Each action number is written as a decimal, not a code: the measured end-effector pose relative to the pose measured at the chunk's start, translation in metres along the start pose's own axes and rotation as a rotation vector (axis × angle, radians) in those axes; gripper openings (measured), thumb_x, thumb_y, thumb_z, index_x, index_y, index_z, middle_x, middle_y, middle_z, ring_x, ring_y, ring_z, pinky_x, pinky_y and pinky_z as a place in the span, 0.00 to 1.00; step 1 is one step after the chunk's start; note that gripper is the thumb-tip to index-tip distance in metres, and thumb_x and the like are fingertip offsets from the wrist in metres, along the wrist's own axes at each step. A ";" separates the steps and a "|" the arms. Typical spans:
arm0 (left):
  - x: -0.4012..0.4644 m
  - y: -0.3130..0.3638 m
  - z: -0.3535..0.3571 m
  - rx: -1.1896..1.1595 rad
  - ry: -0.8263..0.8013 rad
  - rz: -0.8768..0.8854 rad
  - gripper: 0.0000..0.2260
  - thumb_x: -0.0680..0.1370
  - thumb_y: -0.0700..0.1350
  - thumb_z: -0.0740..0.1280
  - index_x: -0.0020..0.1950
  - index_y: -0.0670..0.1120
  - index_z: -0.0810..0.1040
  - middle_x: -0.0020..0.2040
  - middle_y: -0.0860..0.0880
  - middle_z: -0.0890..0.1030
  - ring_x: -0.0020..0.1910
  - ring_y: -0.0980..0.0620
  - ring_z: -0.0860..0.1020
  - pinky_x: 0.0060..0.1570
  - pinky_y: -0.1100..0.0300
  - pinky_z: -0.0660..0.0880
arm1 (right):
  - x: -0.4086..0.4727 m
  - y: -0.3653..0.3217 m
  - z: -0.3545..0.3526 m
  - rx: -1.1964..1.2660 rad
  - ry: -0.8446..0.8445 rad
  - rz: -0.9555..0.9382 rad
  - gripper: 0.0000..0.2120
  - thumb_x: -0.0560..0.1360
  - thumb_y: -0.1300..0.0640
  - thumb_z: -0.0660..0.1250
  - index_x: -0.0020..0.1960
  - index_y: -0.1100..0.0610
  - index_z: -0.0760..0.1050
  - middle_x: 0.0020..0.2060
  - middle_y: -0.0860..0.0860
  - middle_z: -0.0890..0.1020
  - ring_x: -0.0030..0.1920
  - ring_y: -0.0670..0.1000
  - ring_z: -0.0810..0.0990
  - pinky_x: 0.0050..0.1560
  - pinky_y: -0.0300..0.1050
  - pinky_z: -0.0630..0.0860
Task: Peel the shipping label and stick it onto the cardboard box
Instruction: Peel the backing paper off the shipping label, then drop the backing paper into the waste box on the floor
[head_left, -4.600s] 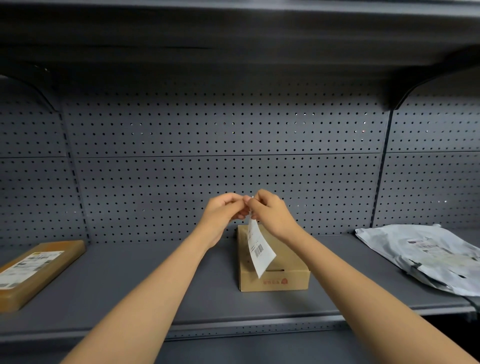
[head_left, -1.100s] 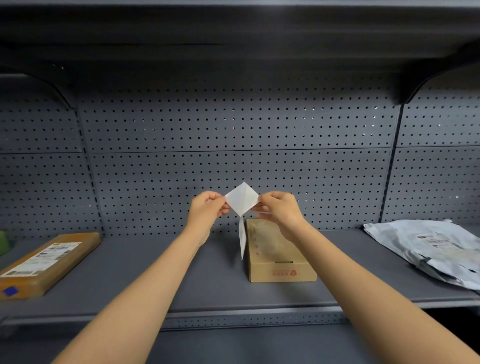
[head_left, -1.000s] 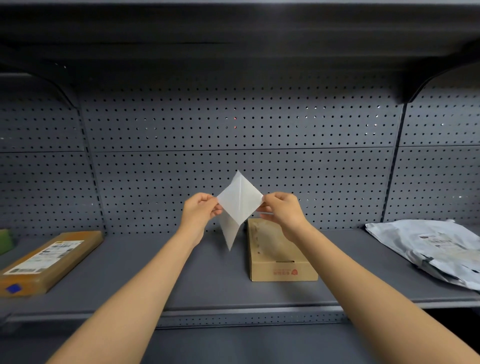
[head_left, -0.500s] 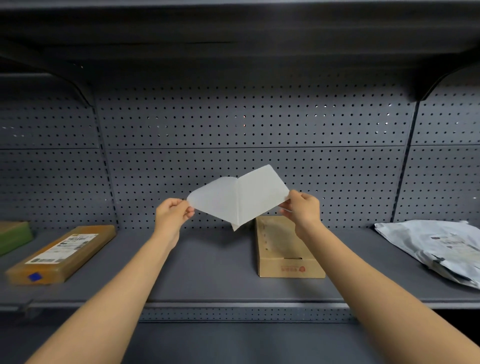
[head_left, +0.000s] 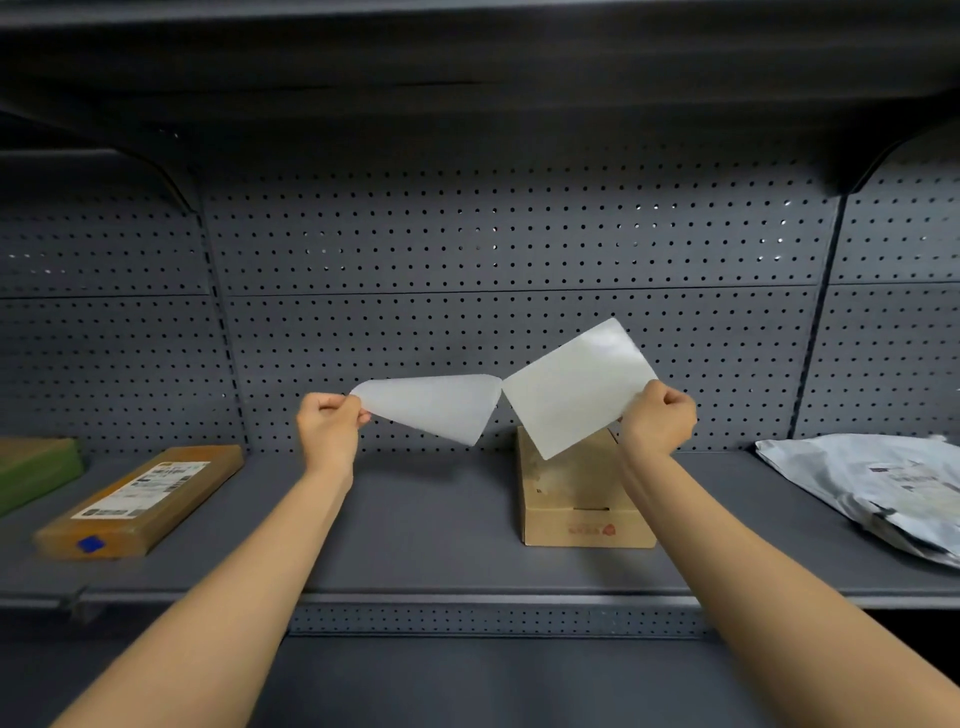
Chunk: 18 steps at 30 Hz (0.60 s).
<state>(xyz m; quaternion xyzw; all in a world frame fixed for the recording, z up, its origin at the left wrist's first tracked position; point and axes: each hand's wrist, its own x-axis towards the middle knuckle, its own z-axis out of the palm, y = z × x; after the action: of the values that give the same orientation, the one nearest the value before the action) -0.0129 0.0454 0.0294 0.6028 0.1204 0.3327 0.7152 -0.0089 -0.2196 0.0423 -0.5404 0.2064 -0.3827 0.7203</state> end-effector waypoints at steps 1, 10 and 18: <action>-0.001 0.000 0.000 0.004 0.016 0.006 0.10 0.73 0.34 0.61 0.35 0.47 0.67 0.32 0.49 0.75 0.34 0.54 0.75 0.54 0.53 0.74 | 0.001 -0.002 -0.002 0.018 0.021 -0.008 0.17 0.74 0.65 0.51 0.29 0.53 0.57 0.26 0.50 0.61 0.23 0.45 0.58 0.23 0.35 0.57; -0.020 0.004 0.022 -0.008 -0.086 0.026 0.10 0.72 0.35 0.62 0.35 0.47 0.67 0.36 0.50 0.71 0.40 0.49 0.74 0.48 0.56 0.72 | -0.015 -0.004 0.002 0.112 -0.119 0.029 0.07 0.77 0.61 0.51 0.46 0.57 0.68 0.33 0.48 0.70 0.31 0.46 0.68 0.40 0.45 0.75; -0.042 0.023 0.021 -0.166 -0.204 0.135 0.11 0.75 0.31 0.57 0.38 0.45 0.71 0.37 0.46 0.76 0.32 0.58 0.79 0.38 0.67 0.80 | -0.050 -0.014 0.030 0.205 -0.388 -0.022 0.05 0.78 0.61 0.53 0.49 0.58 0.67 0.35 0.50 0.71 0.35 0.47 0.72 0.38 0.40 0.77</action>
<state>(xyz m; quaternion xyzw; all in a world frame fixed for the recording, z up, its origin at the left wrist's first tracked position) -0.0404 0.0039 0.0468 0.5788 -0.0216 0.3257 0.7473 -0.0232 -0.1637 0.0593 -0.5300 0.0182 -0.2984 0.7936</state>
